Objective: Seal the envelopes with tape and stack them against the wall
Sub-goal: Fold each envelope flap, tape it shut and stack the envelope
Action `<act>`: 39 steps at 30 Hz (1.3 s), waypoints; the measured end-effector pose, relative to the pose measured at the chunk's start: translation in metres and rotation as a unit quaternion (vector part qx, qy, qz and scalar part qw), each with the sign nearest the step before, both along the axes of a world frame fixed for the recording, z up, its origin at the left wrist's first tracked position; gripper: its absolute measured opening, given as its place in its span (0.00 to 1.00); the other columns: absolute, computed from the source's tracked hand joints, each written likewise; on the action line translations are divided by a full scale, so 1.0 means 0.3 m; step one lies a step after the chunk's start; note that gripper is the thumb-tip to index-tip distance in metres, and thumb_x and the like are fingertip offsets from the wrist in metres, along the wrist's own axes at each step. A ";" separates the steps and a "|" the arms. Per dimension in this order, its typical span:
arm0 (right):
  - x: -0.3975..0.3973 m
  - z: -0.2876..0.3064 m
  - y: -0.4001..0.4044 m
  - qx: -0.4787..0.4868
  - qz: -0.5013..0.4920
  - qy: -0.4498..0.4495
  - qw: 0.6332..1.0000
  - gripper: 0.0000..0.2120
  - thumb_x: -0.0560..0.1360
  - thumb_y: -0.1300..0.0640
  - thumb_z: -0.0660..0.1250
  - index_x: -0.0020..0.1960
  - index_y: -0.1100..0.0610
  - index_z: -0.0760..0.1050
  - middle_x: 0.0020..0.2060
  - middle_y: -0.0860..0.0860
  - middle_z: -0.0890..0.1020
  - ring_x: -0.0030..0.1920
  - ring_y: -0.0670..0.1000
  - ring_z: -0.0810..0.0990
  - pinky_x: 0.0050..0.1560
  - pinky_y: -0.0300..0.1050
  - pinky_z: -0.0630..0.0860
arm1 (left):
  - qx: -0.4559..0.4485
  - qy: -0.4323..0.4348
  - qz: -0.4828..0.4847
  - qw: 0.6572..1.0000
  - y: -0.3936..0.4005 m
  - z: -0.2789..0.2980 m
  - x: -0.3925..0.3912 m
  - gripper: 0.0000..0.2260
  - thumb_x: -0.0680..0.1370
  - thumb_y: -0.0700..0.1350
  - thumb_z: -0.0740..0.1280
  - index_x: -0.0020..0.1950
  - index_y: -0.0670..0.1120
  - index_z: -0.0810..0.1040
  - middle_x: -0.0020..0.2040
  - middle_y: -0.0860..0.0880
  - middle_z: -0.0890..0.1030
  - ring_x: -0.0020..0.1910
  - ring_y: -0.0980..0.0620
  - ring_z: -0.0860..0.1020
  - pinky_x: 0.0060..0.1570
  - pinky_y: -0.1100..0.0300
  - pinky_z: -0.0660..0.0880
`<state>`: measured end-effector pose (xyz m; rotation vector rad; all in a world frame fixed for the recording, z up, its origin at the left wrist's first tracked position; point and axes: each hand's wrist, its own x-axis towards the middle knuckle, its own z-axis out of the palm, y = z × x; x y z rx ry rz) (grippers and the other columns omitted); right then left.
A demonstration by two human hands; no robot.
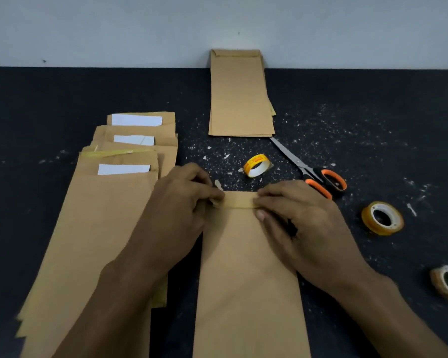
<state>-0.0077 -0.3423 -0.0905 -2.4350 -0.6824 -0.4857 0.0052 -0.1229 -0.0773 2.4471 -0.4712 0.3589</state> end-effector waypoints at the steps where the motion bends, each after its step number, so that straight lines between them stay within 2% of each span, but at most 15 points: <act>1: -0.002 -0.003 0.002 -0.004 0.000 -0.005 1.000 0.10 0.77 0.58 0.68 0.54 0.59 0.84 0.52 0.51 0.83 0.53 0.51 0.81 0.51 0.52 0.79 | 0.008 -0.001 0.008 1.000 -0.002 -0.002 -0.002 0.16 0.70 0.35 0.63 0.48 0.46 0.87 0.46 0.49 0.79 0.45 0.48 0.78 0.41 0.50 0.78; 5: -0.012 -0.011 0.011 -0.029 -0.009 -0.036 0.999 0.09 0.78 0.59 0.68 0.53 0.60 0.85 0.52 0.52 0.83 0.52 0.54 0.81 0.46 0.54 0.79 | 0.060 -0.029 0.015 0.998 -0.011 0.004 -0.010 0.21 0.70 0.39 0.55 0.48 0.46 0.87 0.46 0.45 0.78 0.45 0.43 0.74 0.37 0.45 0.77; 8: -0.012 -0.012 0.015 -0.047 -0.014 -0.046 0.998 0.09 0.79 0.59 0.67 0.52 0.61 0.84 0.52 0.52 0.83 0.51 0.55 0.81 0.45 0.55 0.78 | 0.106 -0.055 0.009 0.993 -0.024 0.021 -0.021 0.19 0.68 0.37 0.57 0.46 0.44 0.87 0.49 0.45 0.79 0.47 0.40 0.74 0.41 0.42 0.76; 10: -0.011 -0.012 0.013 -0.046 -0.013 -0.044 0.998 0.09 0.79 0.59 0.66 0.52 0.60 0.84 0.51 0.52 0.83 0.51 0.54 0.81 0.45 0.55 0.77 | 0.107 -0.061 -0.021 0.992 -0.042 0.031 -0.030 0.20 0.68 0.37 0.55 0.48 0.43 0.86 0.51 0.45 0.80 0.49 0.40 0.75 0.41 0.43 0.76; 14: -0.011 -0.015 0.014 -0.036 -0.010 -0.045 0.998 0.10 0.78 0.58 0.66 0.52 0.60 0.84 0.50 0.52 0.83 0.51 0.54 0.81 0.45 0.55 0.78 | 0.141 -0.042 -0.079 0.986 -0.065 0.036 -0.042 0.22 0.71 0.42 0.53 0.49 0.46 0.87 0.46 0.49 0.80 0.44 0.44 0.76 0.36 0.48 0.73; 19: -0.013 -0.017 0.015 -0.026 -0.015 -0.045 0.999 0.09 0.78 0.58 0.67 0.51 0.60 0.85 0.50 0.51 0.84 0.50 0.53 0.82 0.46 0.54 0.79 | 0.172 -0.050 -0.013 0.984 -0.026 0.049 -0.045 0.23 0.68 0.44 0.52 0.43 0.52 0.88 0.43 0.55 0.83 0.42 0.44 0.77 0.39 0.54 0.65; 24: -0.011 -0.017 0.015 -0.018 -0.021 -0.047 0.999 0.09 0.77 0.59 0.68 0.51 0.60 0.85 0.49 0.51 0.84 0.50 0.53 0.82 0.46 0.52 0.79 | 0.183 -0.016 0.023 0.983 -0.034 0.072 -0.043 0.21 0.68 0.43 0.53 0.39 0.52 0.87 0.41 0.55 0.82 0.43 0.45 0.77 0.40 0.53 0.65; 27: -0.010 -0.015 0.014 -0.019 -0.016 -0.040 0.999 0.09 0.77 0.58 0.67 0.51 0.60 0.85 0.49 0.51 0.84 0.50 0.52 0.81 0.46 0.52 0.79 | 0.229 0.047 0.056 0.971 -0.078 0.110 -0.020 0.15 0.73 0.41 0.60 0.45 0.51 0.86 0.47 0.54 0.82 0.52 0.47 0.75 0.48 0.53 0.68; 28: -0.010 -0.014 0.014 -0.024 -0.014 -0.036 0.999 0.10 0.78 0.58 0.66 0.51 0.59 0.85 0.50 0.51 0.84 0.50 0.52 0.81 0.46 0.52 0.78 | 0.206 0.067 0.065 0.974 -0.091 0.123 -0.007 0.13 0.75 0.41 0.62 0.49 0.51 0.85 0.49 0.54 0.82 0.53 0.48 0.75 0.51 0.52 0.71; 29: -0.010 -0.013 0.014 -0.031 -0.013 -0.033 0.999 0.10 0.78 0.57 0.66 0.51 0.59 0.85 0.50 0.51 0.84 0.50 0.52 0.81 0.47 0.51 0.78 | 0.144 0.073 0.072 0.984 -0.107 0.139 0.008 0.10 0.76 0.41 0.65 0.51 0.50 0.84 0.48 0.53 0.82 0.52 0.49 0.76 0.52 0.51 0.73; 31: -0.011 -0.010 0.013 -0.039 -0.016 -0.029 0.999 0.11 0.79 0.56 0.65 0.51 0.59 0.85 0.51 0.51 0.83 0.51 0.53 0.81 0.47 0.51 0.78 | -0.014 0.063 0.076 0.995 -0.146 0.161 0.051 0.05 0.77 0.45 0.68 0.51 0.49 0.82 0.43 0.54 0.81 0.45 0.55 0.79 0.46 0.54 0.77; 32: -0.011 -0.010 0.014 -0.040 -0.017 -0.025 0.999 0.11 0.79 0.56 0.65 0.51 0.59 0.85 0.51 0.51 0.83 0.51 0.53 0.81 0.47 0.51 0.78 | -0.055 0.077 0.075 0.993 -0.168 0.171 0.078 0.05 0.77 0.48 0.69 0.50 0.48 0.81 0.41 0.54 0.81 0.41 0.57 0.79 0.42 0.58 0.77; 35: -0.016 -0.007 0.015 -0.047 -0.019 -0.018 0.999 0.12 0.79 0.56 0.64 0.51 0.59 0.84 0.51 0.51 0.83 0.51 0.54 0.80 0.47 0.53 0.78 | -0.028 0.198 0.063 0.978 -0.226 0.184 0.152 0.15 0.77 0.57 0.69 0.44 0.45 0.81 0.35 0.51 0.79 0.35 0.56 0.76 0.33 0.61 0.70; 37: -0.016 -0.007 0.016 -0.053 -0.020 -0.014 0.998 0.12 0.79 0.56 0.64 0.50 0.59 0.84 0.50 0.52 0.83 0.51 0.55 0.80 0.46 0.54 0.78 | -0.026 0.270 0.060 0.961 -0.252 0.185 0.179 0.17 0.78 0.55 0.70 0.42 0.41 0.81 0.32 0.50 0.75 0.32 0.54 0.73 0.31 0.61 0.65; 39: -0.016 -0.003 0.015 -0.054 -0.023 -0.010 0.998 0.12 0.79 0.55 0.63 0.49 0.59 0.84 0.49 0.51 0.83 0.51 0.55 0.80 0.46 0.53 0.78 | -0.054 0.320 0.067 0.944 -0.264 0.178 0.196 0.16 0.78 0.52 0.70 0.41 0.39 0.81 0.30 0.49 0.73 0.32 0.51 0.72 0.31 0.61 0.65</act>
